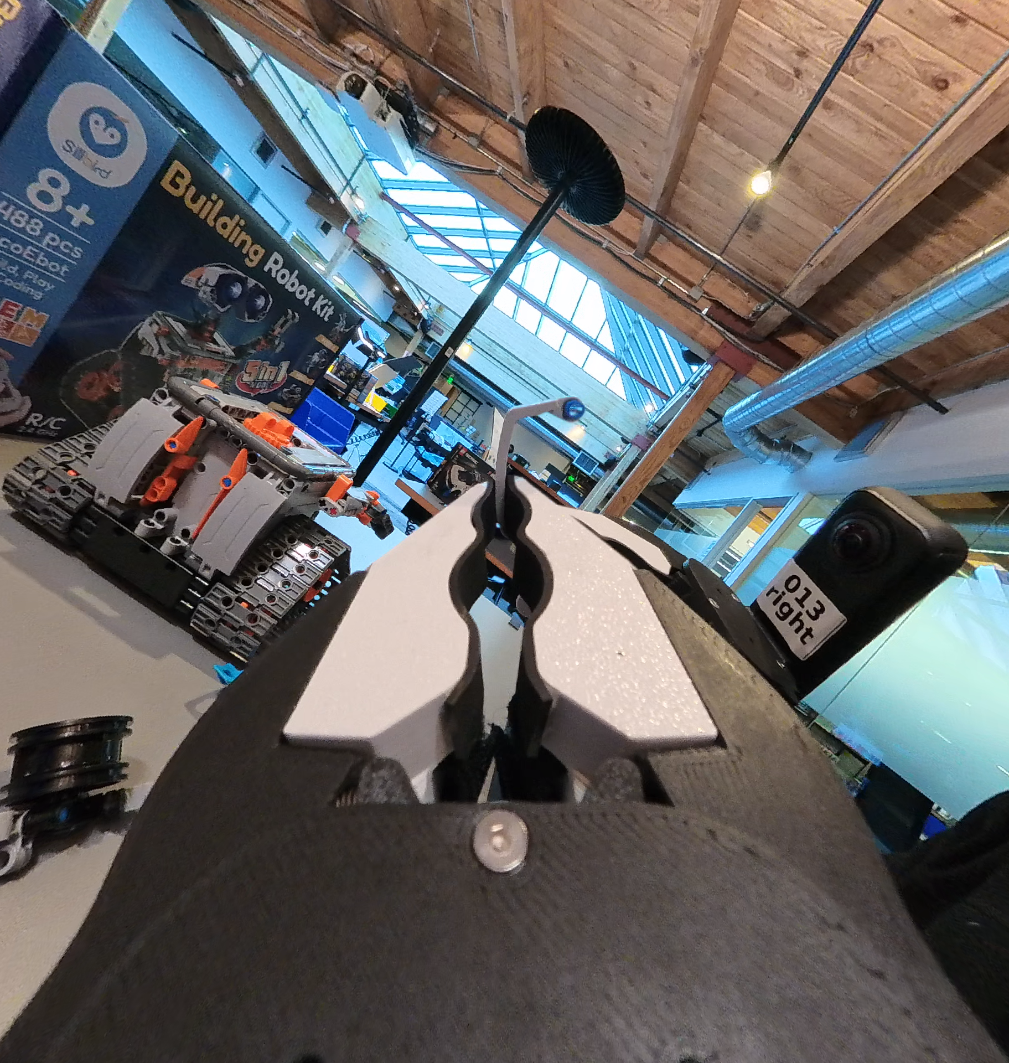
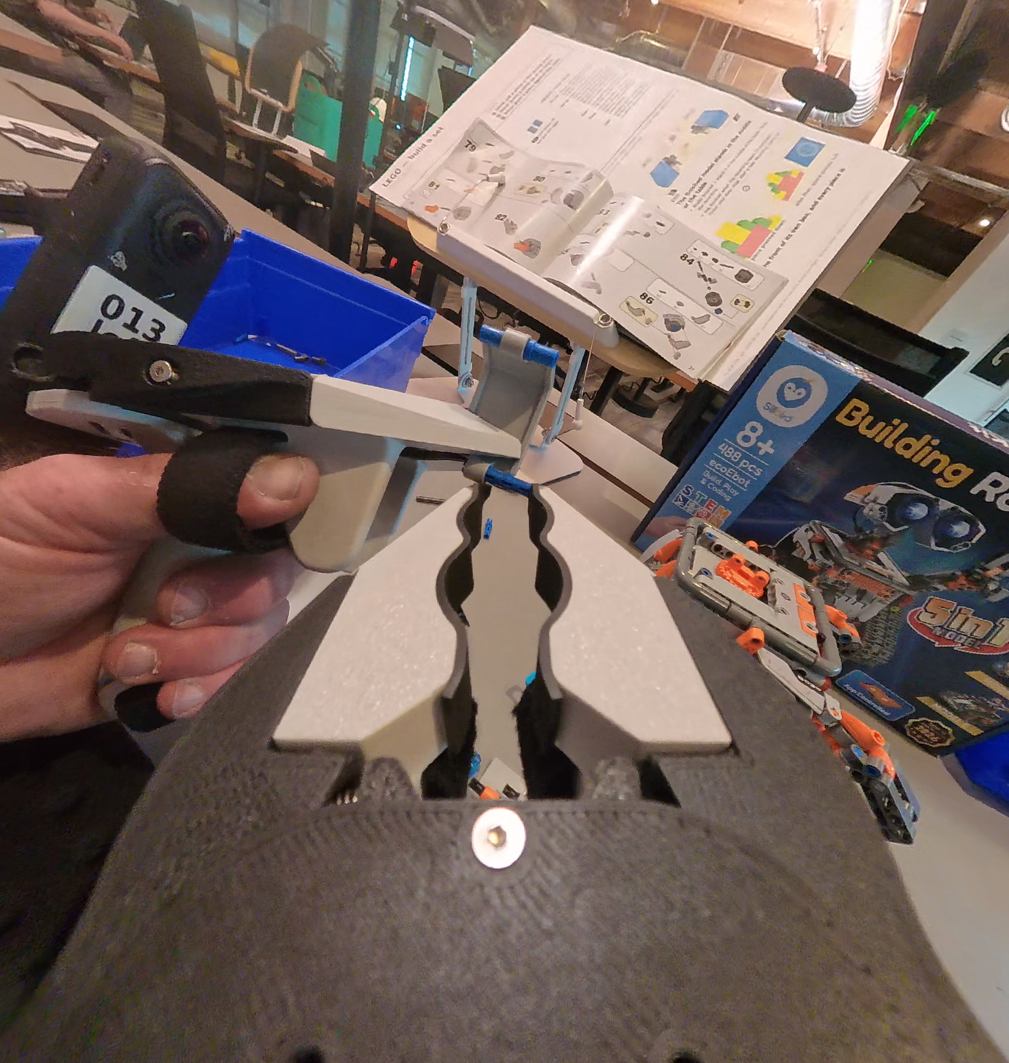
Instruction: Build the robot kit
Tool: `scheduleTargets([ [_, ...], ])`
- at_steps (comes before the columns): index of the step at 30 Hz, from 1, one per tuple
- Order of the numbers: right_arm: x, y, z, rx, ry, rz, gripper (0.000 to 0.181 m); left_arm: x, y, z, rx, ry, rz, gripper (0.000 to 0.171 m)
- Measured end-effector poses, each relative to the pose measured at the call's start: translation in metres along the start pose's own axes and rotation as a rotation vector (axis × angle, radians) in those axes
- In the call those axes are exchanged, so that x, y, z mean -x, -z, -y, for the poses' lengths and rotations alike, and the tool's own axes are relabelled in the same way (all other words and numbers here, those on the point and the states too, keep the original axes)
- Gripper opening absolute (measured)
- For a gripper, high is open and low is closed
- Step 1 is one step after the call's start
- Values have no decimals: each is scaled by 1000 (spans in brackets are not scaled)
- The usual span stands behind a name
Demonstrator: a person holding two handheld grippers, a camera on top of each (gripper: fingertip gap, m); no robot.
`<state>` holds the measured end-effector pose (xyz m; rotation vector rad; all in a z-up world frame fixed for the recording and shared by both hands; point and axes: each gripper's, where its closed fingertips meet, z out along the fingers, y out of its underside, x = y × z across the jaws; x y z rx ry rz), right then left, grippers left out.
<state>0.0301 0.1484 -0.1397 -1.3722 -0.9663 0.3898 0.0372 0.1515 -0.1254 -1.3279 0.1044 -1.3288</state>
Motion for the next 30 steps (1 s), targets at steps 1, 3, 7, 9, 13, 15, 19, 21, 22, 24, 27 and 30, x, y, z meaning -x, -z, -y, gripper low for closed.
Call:
scheduleTargets([
  [1,1,0,0,1,0,4,15,0,0,0,-1,-5,5,0],
  [3,10,-1,0,-1,7,38,22,1,0,0,-3,-2,7,0],
  [7,6,-3,1,4,34,5,9,0,1,0,-11,7,4,0],
  [9,6,-5,2,18,73,-14,9,1,2,3,-30,13,10,0],
  [13,11,-5,3,-6,43,49,19,1,3,4,-18,14,3,0],
  [15,9,-3,3,-27,32,69,16,1,1,4,9,45,-24,0],
  [19,-3,9,7,-61,-56,154,17,3,3,11,35,-30,7,0],
  [21,-11,17,13,-89,-91,189,26,1,3,12,76,-121,29,0],
  [22,-11,20,17,-102,-112,225,25,0,3,10,109,-186,46,0],
  [24,-11,25,28,-127,-126,267,32,0,5,8,162,-331,89,0],
  [27,-6,28,43,-140,-62,283,31,-4,7,6,246,-595,149,0],
  [30,8,23,48,-123,118,288,26,-8,11,8,310,-766,181,0],
])
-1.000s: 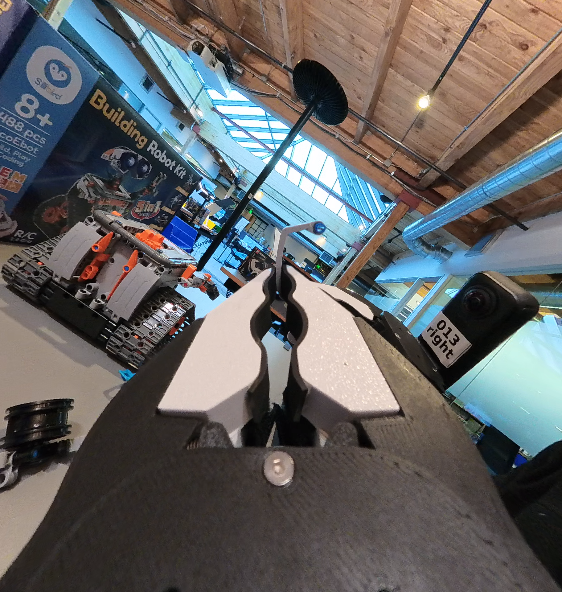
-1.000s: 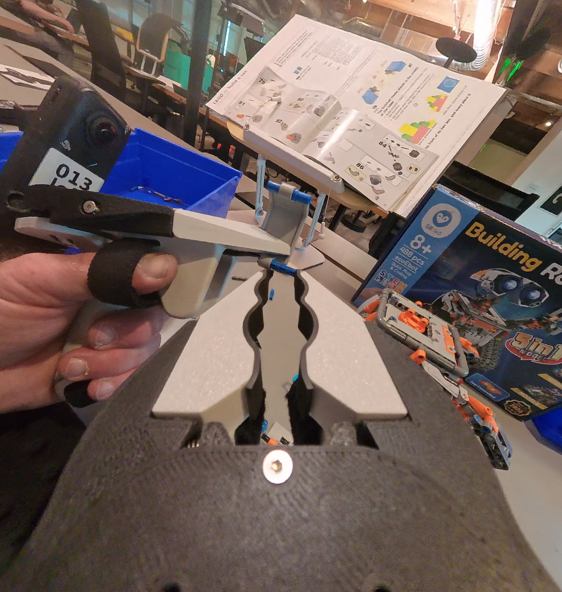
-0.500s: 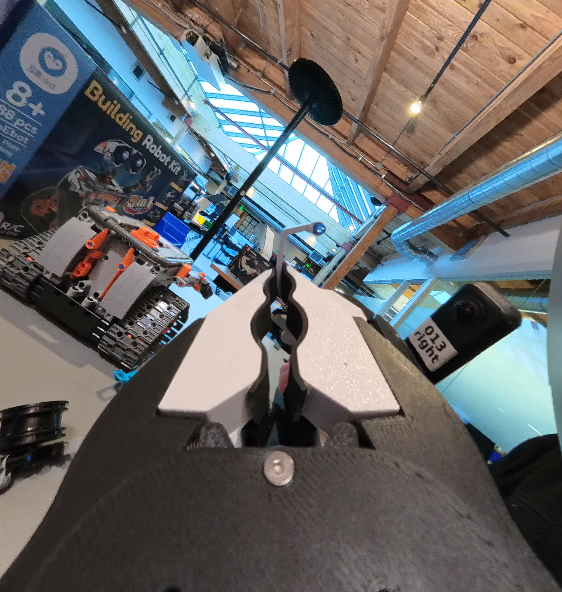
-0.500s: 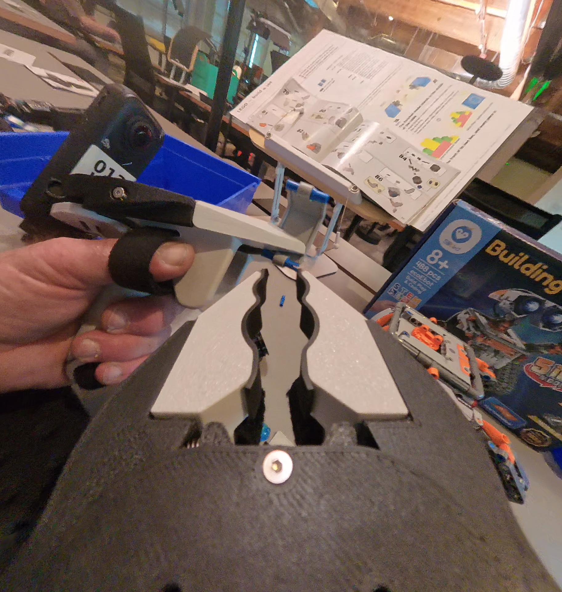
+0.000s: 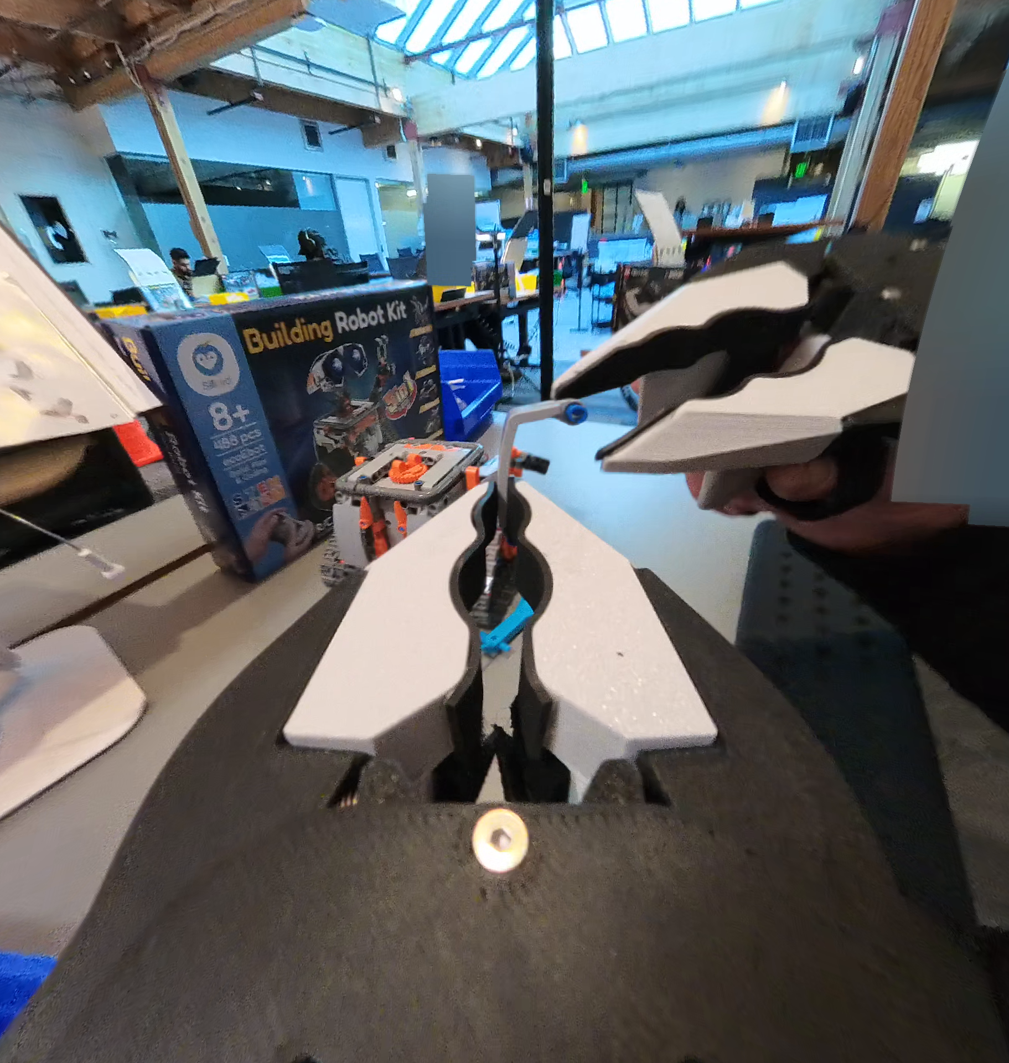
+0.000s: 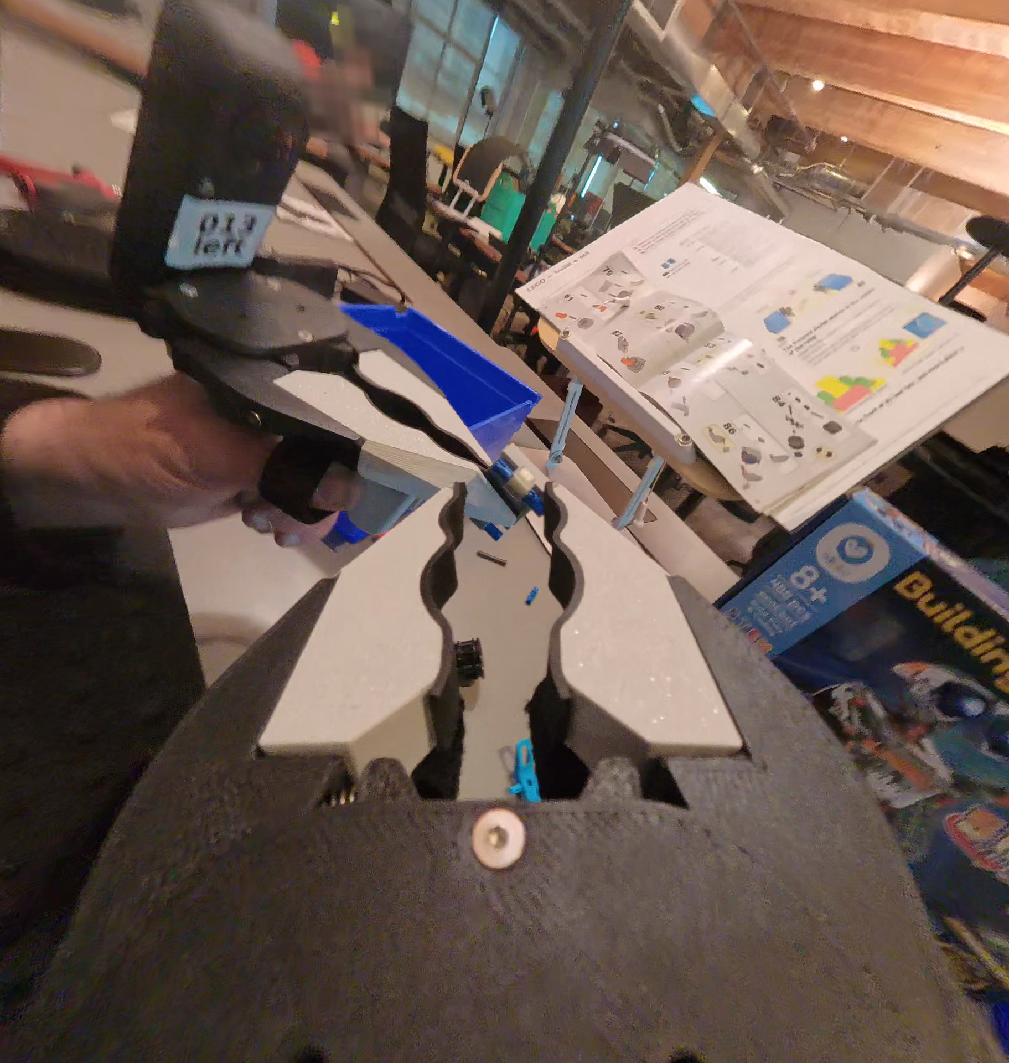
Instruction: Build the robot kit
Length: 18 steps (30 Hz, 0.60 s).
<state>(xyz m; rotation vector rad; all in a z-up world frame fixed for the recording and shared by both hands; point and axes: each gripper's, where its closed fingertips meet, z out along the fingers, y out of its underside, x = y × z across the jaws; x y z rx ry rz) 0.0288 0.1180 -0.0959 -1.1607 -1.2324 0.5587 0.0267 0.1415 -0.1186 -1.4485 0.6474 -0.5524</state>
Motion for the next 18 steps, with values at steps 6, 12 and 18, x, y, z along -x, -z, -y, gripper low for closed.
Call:
scheduleTargets([
  [6,10,-16,16,10,157,10,9,11,22,9,22,-119,28,0],
  [12,15,-22,34,-70,-23,123,26,34,46,20,78,-498,212,0],
  [18,31,-30,36,-112,-437,445,32,35,62,26,134,-1071,311,0],
])
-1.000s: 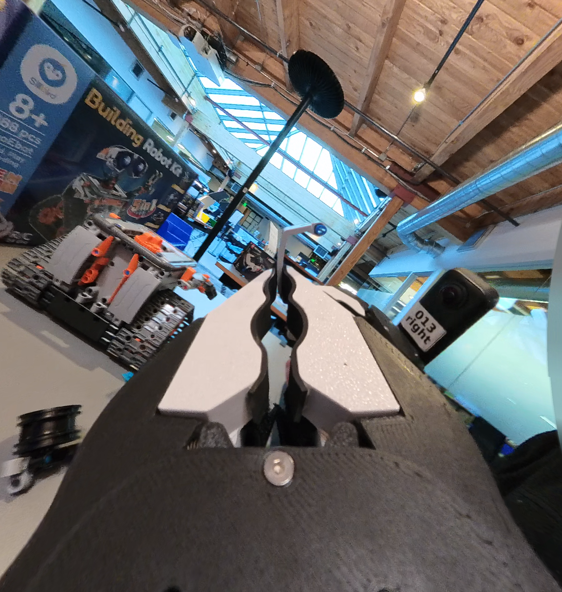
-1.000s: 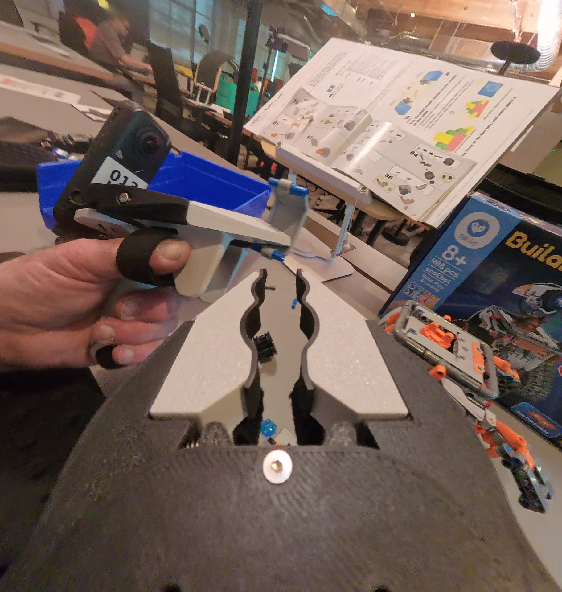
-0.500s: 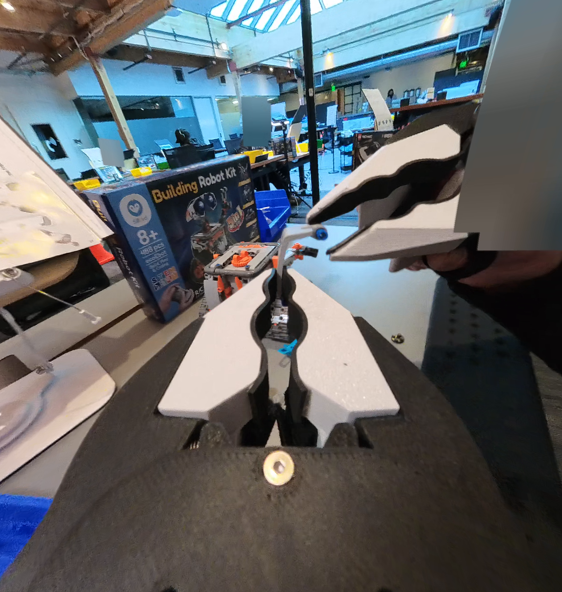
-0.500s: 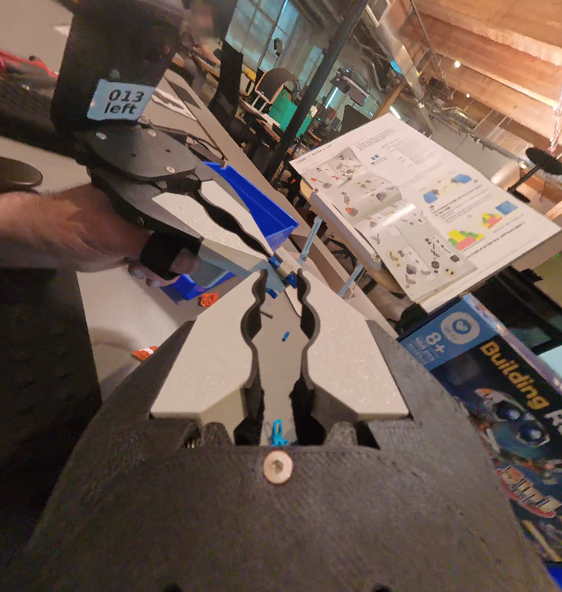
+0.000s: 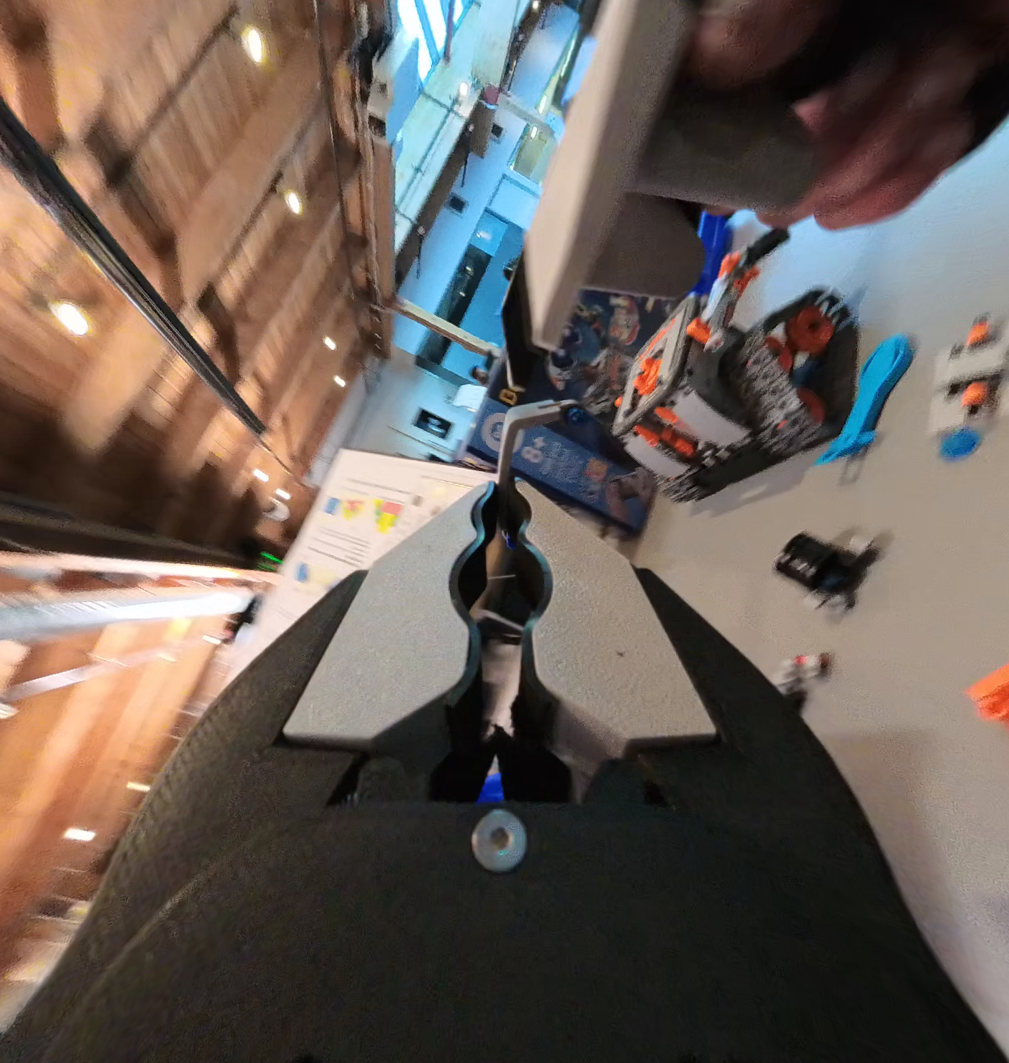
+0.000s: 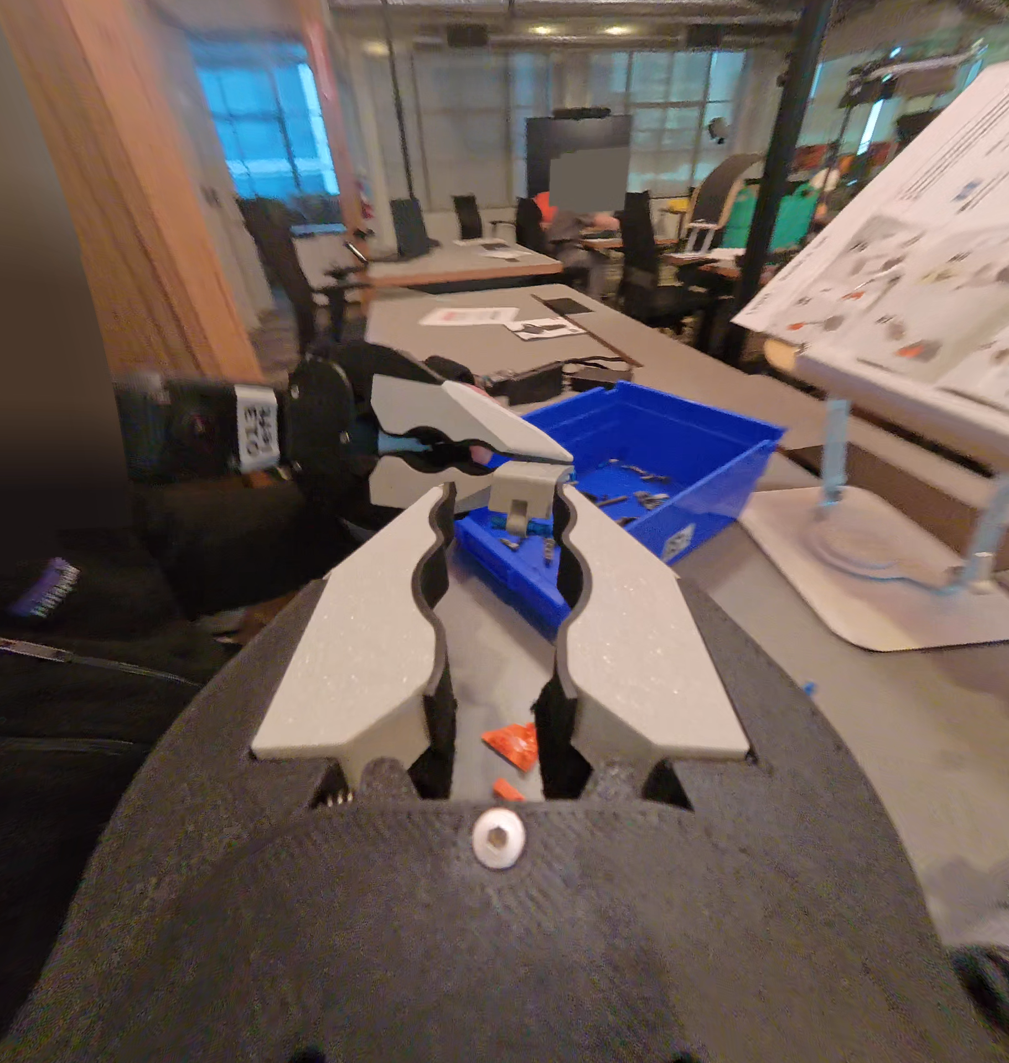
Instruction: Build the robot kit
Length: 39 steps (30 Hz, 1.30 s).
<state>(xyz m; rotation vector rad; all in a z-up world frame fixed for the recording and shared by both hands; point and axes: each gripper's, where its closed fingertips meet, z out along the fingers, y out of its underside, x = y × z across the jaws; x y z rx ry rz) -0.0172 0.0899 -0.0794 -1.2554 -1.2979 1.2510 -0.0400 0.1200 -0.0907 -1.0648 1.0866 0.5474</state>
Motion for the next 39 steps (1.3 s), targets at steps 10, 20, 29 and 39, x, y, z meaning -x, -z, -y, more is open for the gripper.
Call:
scheduleTargets([
  [10,5,-20,3,-54,-141,174,10,8,6,-4,-45,-237,63,0],
  [20,-6,-31,-2,13,-116,165,12,14,1,-4,-90,-193,122,0],
  [29,3,-36,7,-42,-191,321,0,22,2,-1,-152,-109,157,5],
  [39,-11,-38,33,-147,-196,354,0,46,7,-18,-157,55,225,25],
])
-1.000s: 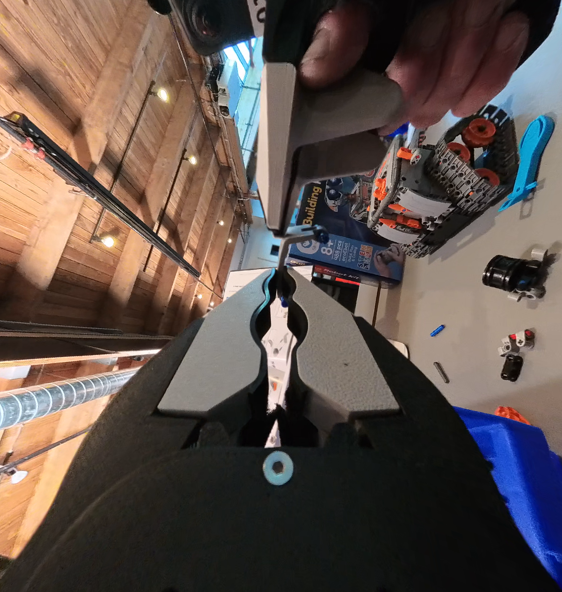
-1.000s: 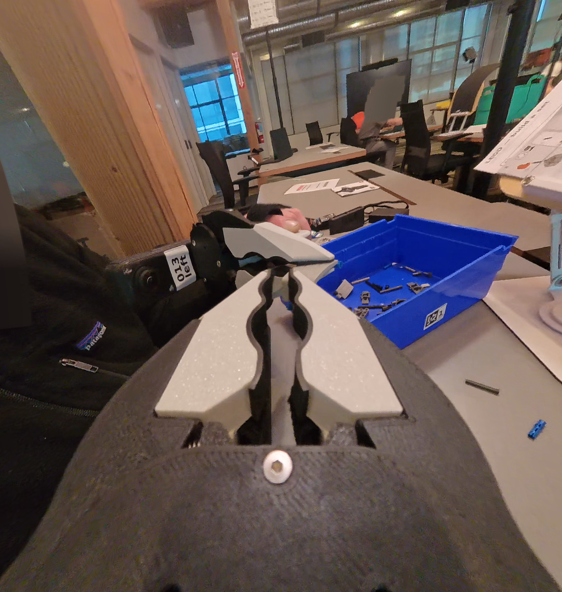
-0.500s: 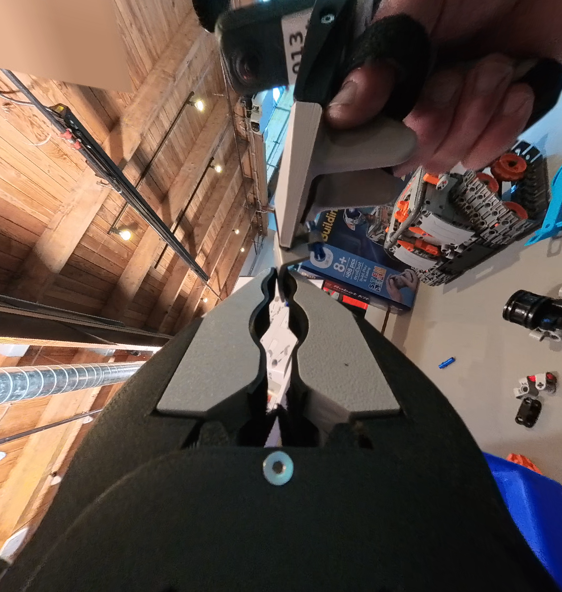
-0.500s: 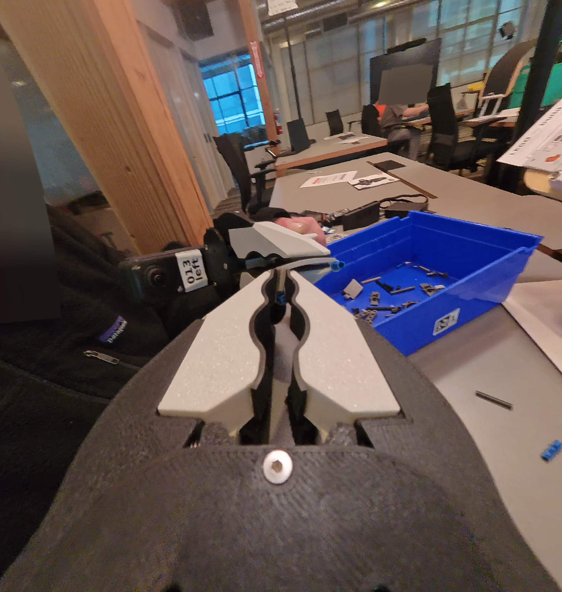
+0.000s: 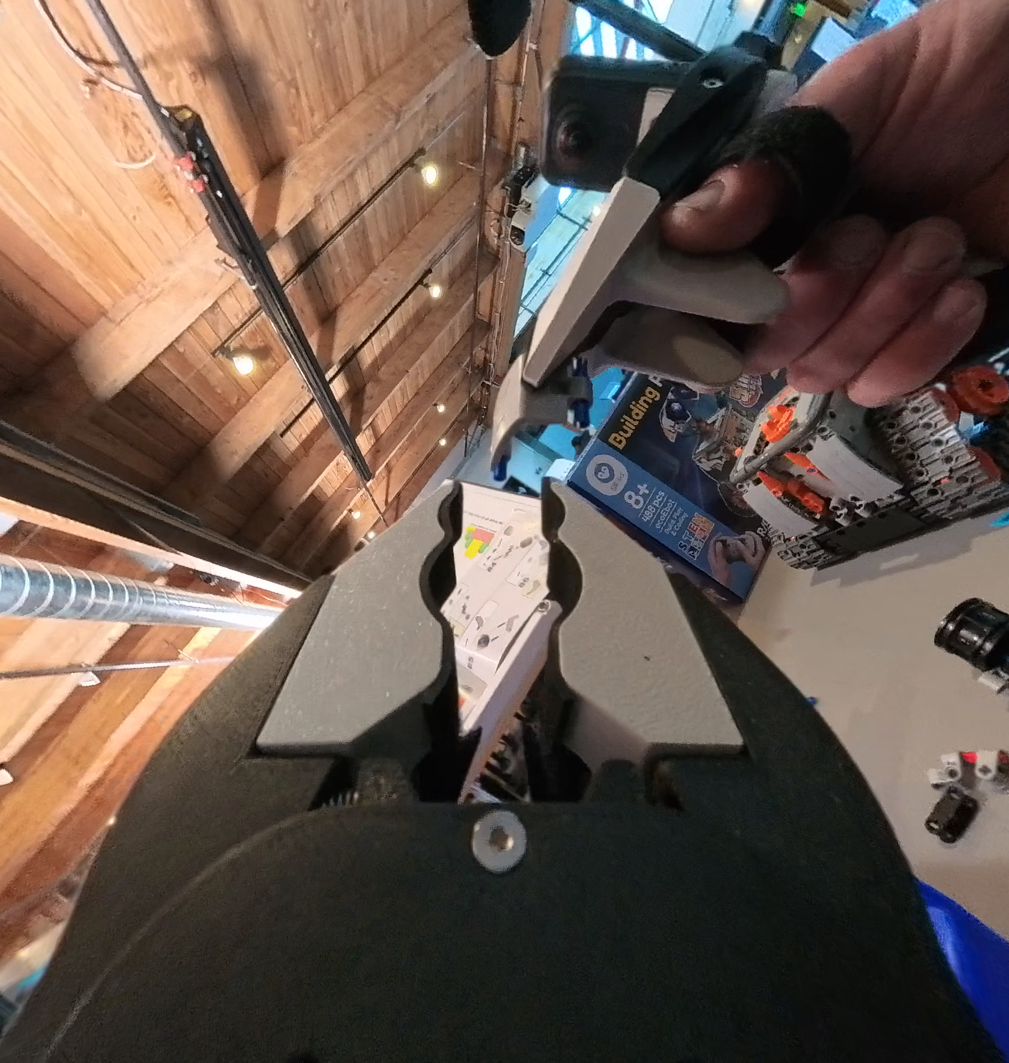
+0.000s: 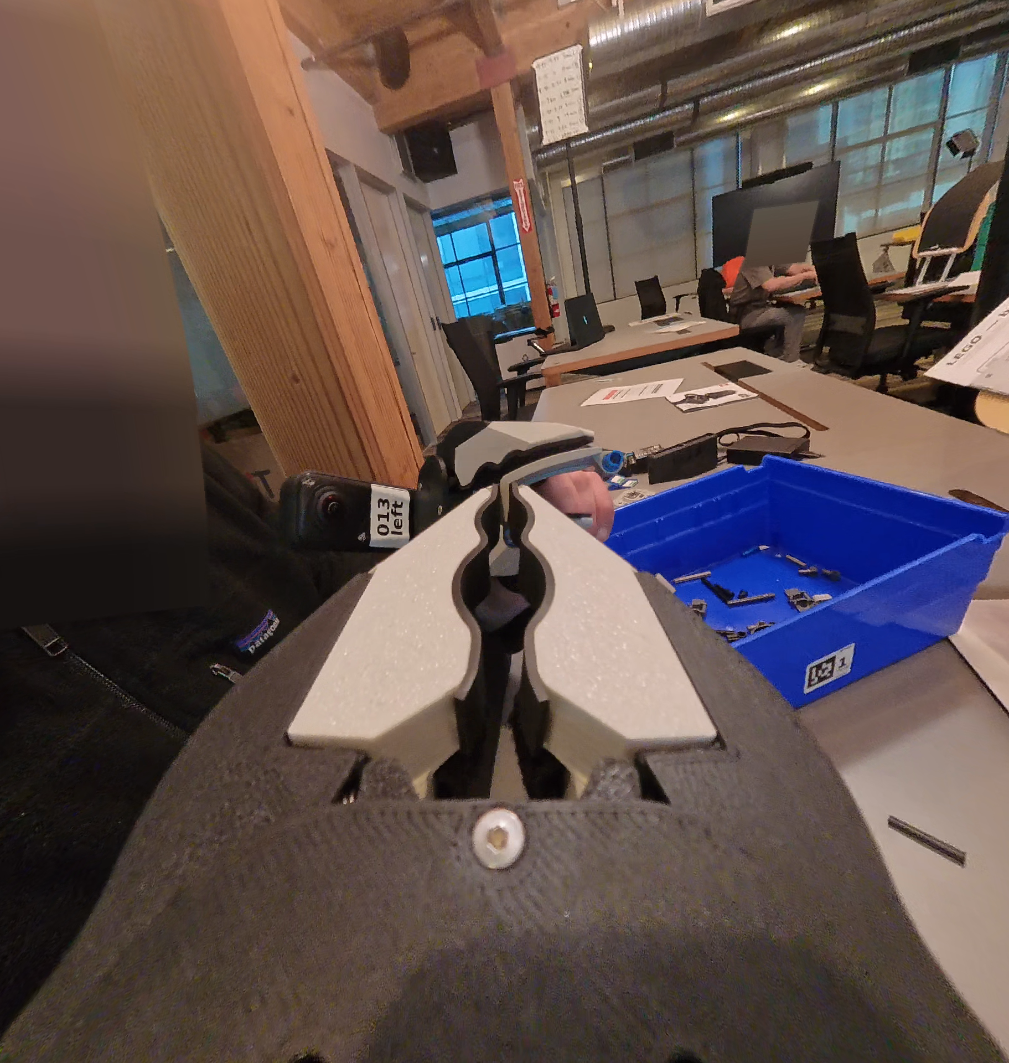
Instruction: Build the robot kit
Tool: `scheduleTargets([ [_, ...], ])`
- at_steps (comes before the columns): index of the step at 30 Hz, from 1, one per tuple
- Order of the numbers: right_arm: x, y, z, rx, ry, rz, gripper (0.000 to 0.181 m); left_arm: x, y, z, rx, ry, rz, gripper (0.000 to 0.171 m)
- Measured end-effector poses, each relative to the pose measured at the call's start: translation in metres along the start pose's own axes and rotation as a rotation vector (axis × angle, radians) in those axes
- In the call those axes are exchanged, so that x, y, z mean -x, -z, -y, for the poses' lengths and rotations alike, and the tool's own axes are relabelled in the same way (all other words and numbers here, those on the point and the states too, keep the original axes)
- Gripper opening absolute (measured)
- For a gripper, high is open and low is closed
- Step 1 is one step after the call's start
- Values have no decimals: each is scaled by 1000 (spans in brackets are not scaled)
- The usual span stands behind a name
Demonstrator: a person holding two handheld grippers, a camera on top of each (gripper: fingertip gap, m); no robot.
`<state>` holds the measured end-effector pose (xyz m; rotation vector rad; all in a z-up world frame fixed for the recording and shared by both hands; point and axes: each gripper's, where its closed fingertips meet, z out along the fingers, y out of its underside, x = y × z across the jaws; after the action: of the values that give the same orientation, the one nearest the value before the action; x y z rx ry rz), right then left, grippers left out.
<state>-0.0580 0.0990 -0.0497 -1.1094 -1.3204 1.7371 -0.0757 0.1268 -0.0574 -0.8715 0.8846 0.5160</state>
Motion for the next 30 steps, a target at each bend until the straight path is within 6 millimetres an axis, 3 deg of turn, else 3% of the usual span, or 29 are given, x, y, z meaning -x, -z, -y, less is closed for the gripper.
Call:
scheduleTargets([
  [10,-10,14,11,-172,-59,144,0,10,-1,-6,12,94,31,30],
  [20,-1,5,-5,-126,-111,219,0,-11,-9,10,-20,-133,-56,14],
  [25,-4,5,-7,-144,-156,227,2,-13,-10,9,-50,-78,-90,0],
  [30,-16,4,-7,-167,-169,171,7,-11,-12,-1,-13,-31,-87,0],
])
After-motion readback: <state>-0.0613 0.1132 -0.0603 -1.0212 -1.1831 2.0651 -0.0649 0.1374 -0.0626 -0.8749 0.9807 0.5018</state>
